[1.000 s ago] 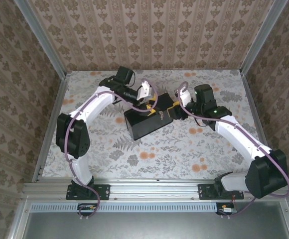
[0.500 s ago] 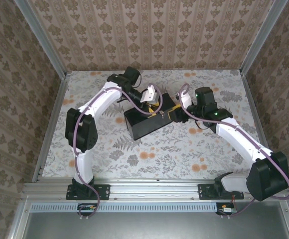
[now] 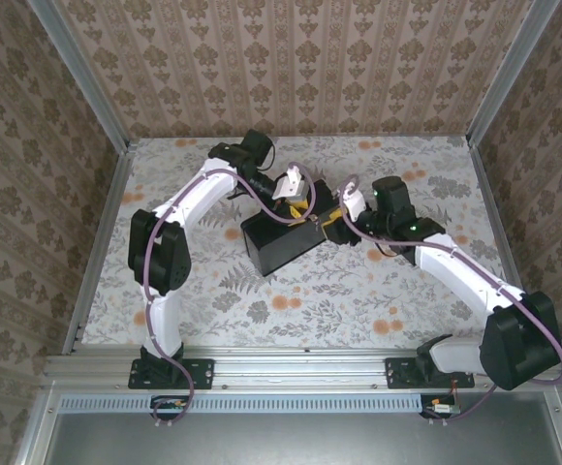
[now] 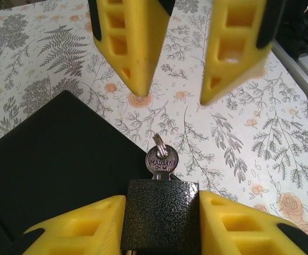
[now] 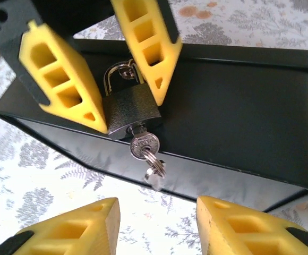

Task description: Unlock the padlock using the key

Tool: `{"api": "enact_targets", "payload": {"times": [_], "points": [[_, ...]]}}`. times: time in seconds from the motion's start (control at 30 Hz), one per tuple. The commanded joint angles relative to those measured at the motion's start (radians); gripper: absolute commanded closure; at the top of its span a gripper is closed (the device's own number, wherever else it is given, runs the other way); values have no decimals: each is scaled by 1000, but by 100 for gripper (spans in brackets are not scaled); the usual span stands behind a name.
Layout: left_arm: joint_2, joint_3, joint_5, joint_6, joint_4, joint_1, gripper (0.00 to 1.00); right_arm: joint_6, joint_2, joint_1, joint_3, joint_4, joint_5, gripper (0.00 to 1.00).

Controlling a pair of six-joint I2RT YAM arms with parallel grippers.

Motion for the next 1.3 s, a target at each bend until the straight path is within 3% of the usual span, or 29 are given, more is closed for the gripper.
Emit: {"api": "enact_targets", "payload": {"times": [0.0,0.1,0.4,1.27], "points": [[36,3,-4,9,-32,-6,65,-162,-49,39,-48,123,89,58],[34,-6,-4,8,-28,-3,68,-249,-62,61,-91,207,147,59],[19,-19,64,-1,-17,15,73,-311,-19,83,-89,290,209,57],[16,-16,155,15,-60,46,74,-350,46,136,-62,328,204,65]]}}
